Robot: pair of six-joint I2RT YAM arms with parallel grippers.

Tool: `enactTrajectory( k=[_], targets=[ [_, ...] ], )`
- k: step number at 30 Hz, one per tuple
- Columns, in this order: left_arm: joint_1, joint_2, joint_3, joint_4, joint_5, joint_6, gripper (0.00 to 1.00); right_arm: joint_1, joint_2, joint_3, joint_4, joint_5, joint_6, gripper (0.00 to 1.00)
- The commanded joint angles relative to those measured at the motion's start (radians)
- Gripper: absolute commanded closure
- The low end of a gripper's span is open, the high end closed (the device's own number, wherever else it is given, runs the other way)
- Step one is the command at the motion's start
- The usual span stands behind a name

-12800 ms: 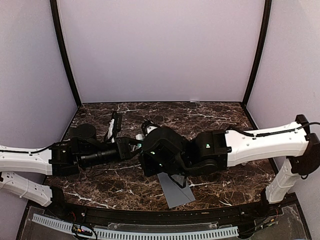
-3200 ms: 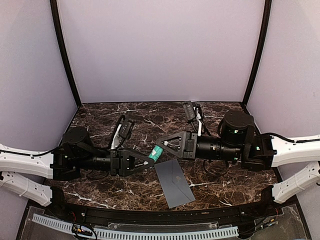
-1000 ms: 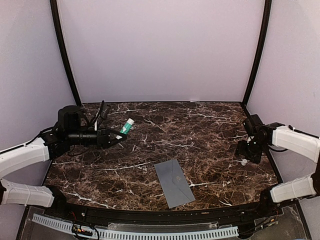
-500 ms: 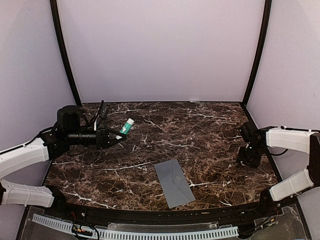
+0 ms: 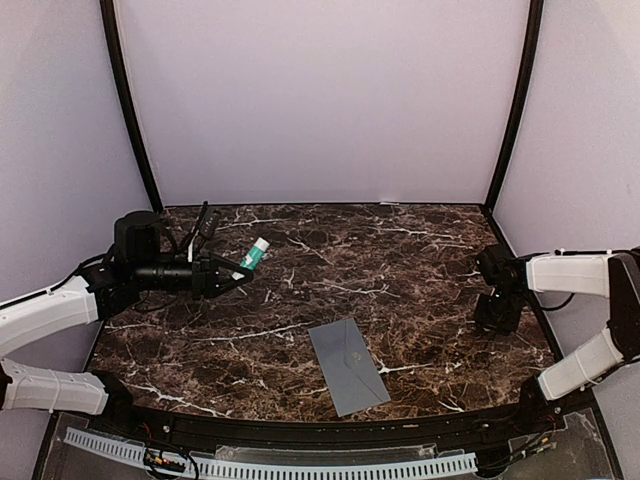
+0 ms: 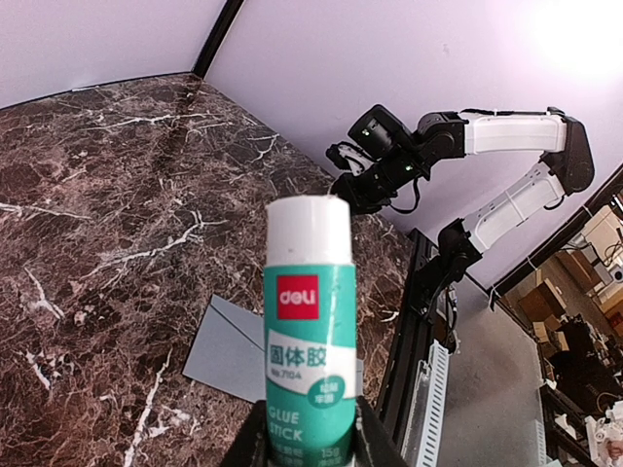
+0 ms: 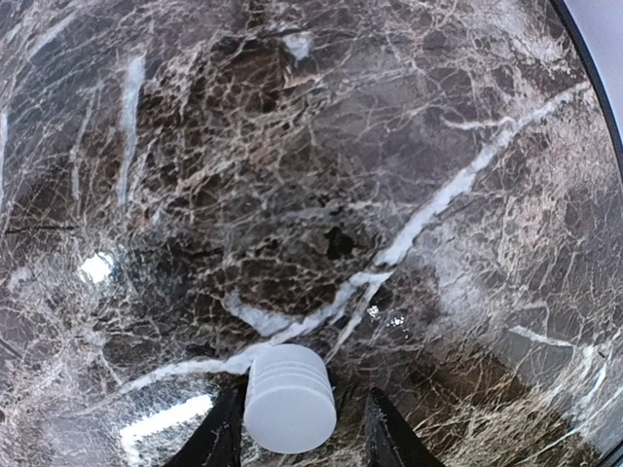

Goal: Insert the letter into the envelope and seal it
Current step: Pick up the solid glue cap from the center of the board.

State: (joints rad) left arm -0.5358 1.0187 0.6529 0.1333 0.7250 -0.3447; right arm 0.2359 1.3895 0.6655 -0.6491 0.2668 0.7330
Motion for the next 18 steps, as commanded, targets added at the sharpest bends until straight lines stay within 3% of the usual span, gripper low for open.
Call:
enactTrajectory(
  k=[1,10,18],
  targets=[
    [0.003,-0.006,-0.015,0.031,0.029,0.002,1.00,-0.009,0.014,0.025,0.016,0.026,-0.016,0.60],
    [0.003,0.005,-0.012,0.032,0.040,-0.001,1.00,-0.016,0.042,0.042,0.016,0.035,-0.041,0.68],
    [0.003,0.011,-0.012,0.033,0.043,-0.001,1.00,-0.020,0.029,0.050,0.004,0.037,-0.042,0.82]
  ],
)
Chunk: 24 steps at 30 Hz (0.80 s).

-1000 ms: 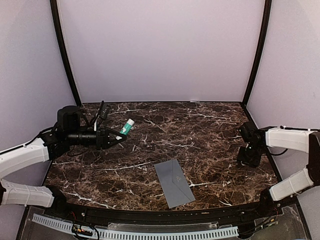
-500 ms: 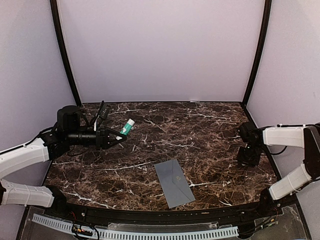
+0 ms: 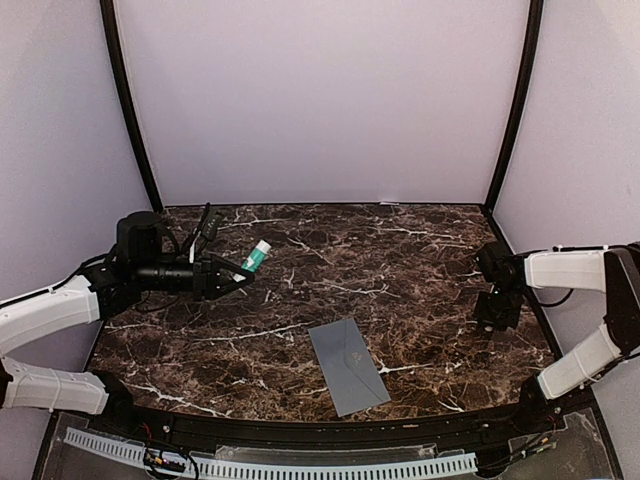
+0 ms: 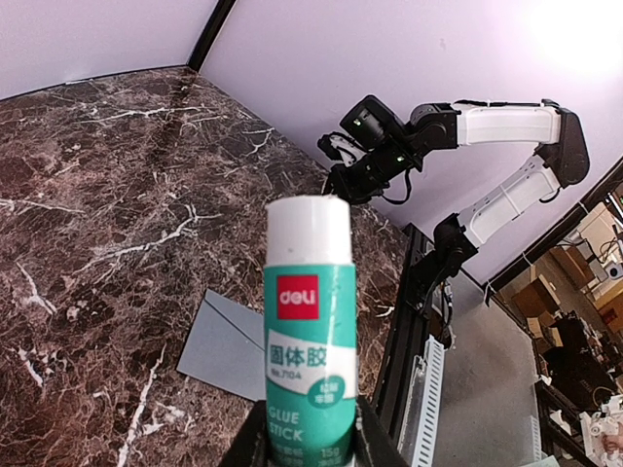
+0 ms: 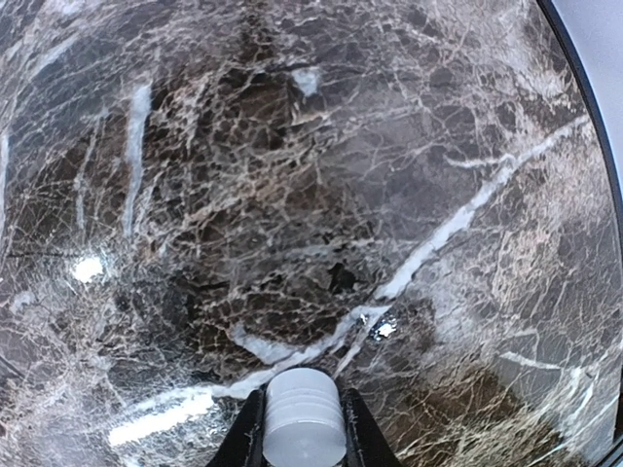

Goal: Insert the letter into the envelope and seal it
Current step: Pick up the solid glue cap from the center of the board.

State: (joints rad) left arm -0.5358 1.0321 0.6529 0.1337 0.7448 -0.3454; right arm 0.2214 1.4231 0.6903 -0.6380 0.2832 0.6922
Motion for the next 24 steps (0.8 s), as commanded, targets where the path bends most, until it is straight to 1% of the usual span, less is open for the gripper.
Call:
enactTrajectory(
  k=[1,5,7,10,14,16,18,20,22,24],
  targets=[
    [0.003,-0.003,-0.012,0.032,0.020,0.001,1.00,-0.005,-0.011,0.027,-0.012,0.023,-0.002,0.82],
    [0.003,-0.020,-0.010,0.013,-0.020,0.021,1.00,-0.006,-0.060,0.048,-0.037,0.002,-0.011,0.86],
    [0.001,-0.036,-0.013,0.015,-0.014,0.028,1.00,-0.005,-0.110,0.068,-0.048,-0.046,-0.034,0.88],
    [-0.031,-0.045,-0.024,0.044,0.007,0.040,1.00,-0.002,-0.204,0.094,-0.038,-0.190,-0.088,0.91],
    [-0.123,-0.036,-0.014,0.027,0.000,0.085,1.00,0.041,-0.344,0.108,0.009,-0.471,-0.125,0.91],
    [-0.169,-0.027,-0.006,0.017,-0.007,0.110,1.00,0.088,-0.407,0.116,0.033,-0.606,-0.111,0.90],
    [-0.201,-0.005,0.012,0.008,-0.009,0.135,1.00,0.152,-0.460,0.121,0.067,-0.700,-0.064,0.90],
    [-0.222,0.027,0.042,0.003,0.009,0.156,1.00,0.235,-0.507,0.110,0.147,-0.763,0.012,0.90],
    [-0.254,0.070,0.080,-0.012,0.014,0.193,1.00,0.323,-0.540,0.090,0.265,-0.811,0.097,0.90],
    [-0.290,0.119,0.115,-0.032,0.013,0.227,1.00,0.414,-0.549,0.077,0.375,-0.823,0.158,0.90]
  ],
)
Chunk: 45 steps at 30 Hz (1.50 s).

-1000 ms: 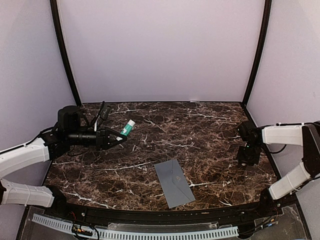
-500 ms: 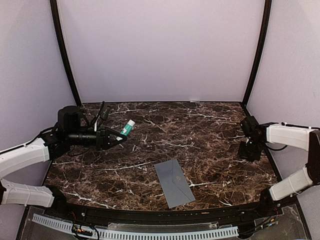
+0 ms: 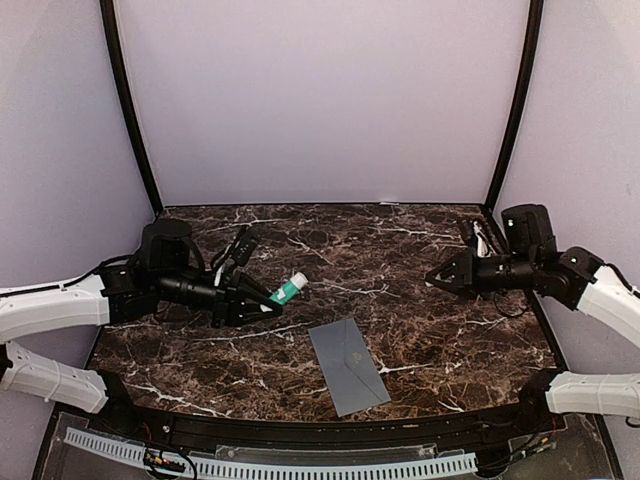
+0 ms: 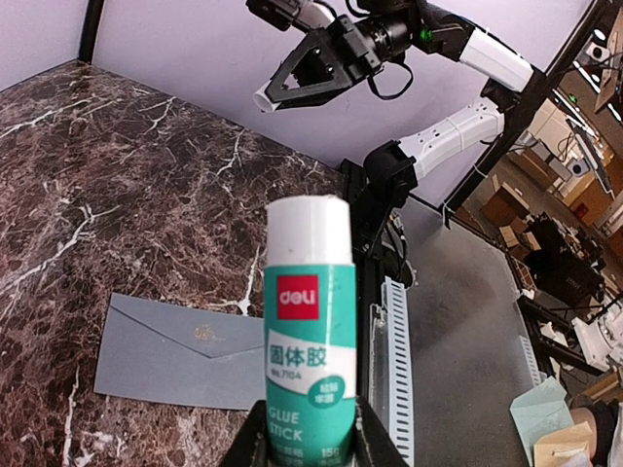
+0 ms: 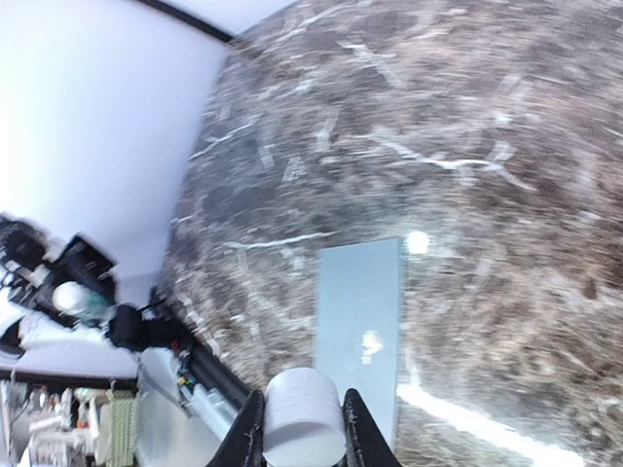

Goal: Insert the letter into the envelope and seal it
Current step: Pick up the solid glue cap from the center of the board, then close the solid glue cap on the envelope.

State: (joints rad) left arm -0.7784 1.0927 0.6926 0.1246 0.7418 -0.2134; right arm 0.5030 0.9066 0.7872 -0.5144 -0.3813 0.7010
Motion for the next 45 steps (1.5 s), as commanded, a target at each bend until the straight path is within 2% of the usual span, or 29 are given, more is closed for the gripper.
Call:
enactTrajectory(
  k=[1,5,10,14,45],
  targets=[
    [-0.065,0.091,0.090,-0.028,0.024,0.105,1.00,0.178,-0.026,-0.022,0.290,-0.149,0.168,0.90],
    [-0.100,0.153,0.095,-0.029,0.046,0.103,1.00,0.329,0.044,-0.023,0.428,-0.135,0.194,0.90],
    [-0.134,0.164,0.084,-0.049,0.024,0.121,1.00,0.422,0.158,-0.016,0.614,-0.173,0.214,0.90],
    [-0.139,0.168,0.088,-0.054,0.021,0.128,1.00,0.461,0.232,0.021,0.621,-0.181,0.195,0.91],
    [-0.149,0.179,0.088,-0.052,0.036,0.127,1.00,0.510,0.321,0.007,0.700,-0.189,0.217,0.87]
  ],
)
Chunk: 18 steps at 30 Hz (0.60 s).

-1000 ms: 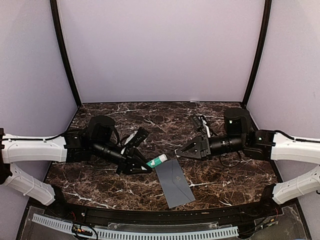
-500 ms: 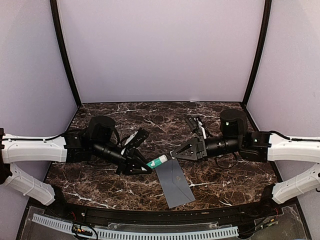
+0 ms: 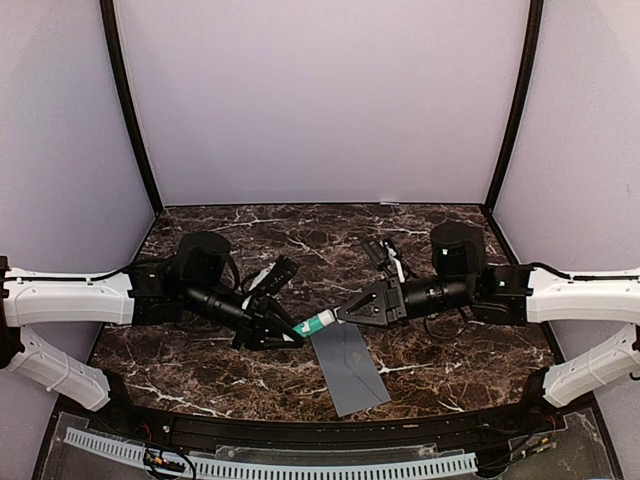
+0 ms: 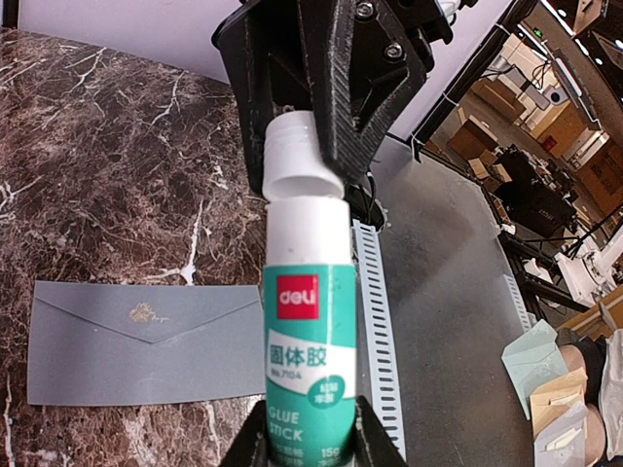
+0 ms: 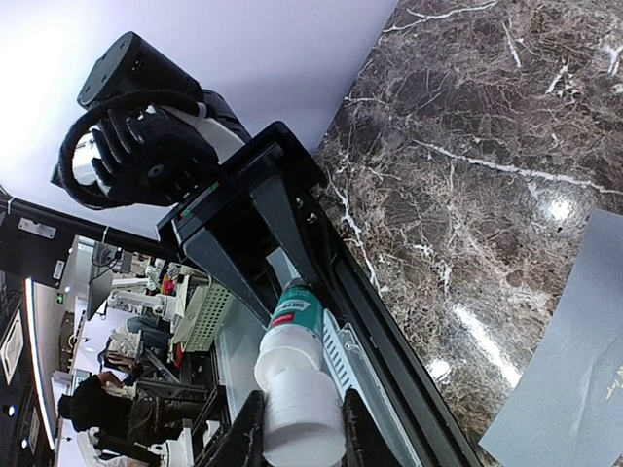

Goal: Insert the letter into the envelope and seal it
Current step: Close the solid glue cap on the envelope.

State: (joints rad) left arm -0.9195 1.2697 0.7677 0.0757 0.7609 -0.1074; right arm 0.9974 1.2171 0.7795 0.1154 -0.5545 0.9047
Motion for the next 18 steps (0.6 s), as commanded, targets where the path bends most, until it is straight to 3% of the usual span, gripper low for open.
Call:
enactTrajectory(
  k=[1,18],
  targets=[
    [-0.008,0.003,0.013,-0.004,0.017,0.021,1.00,0.016,0.013,0.015,0.075,-0.017,0.015,0.87],
    [-0.010,0.010,0.017,-0.007,0.017,0.020,1.00,0.038,0.044,0.021,0.118,-0.032,0.025,0.89]
  ],
)
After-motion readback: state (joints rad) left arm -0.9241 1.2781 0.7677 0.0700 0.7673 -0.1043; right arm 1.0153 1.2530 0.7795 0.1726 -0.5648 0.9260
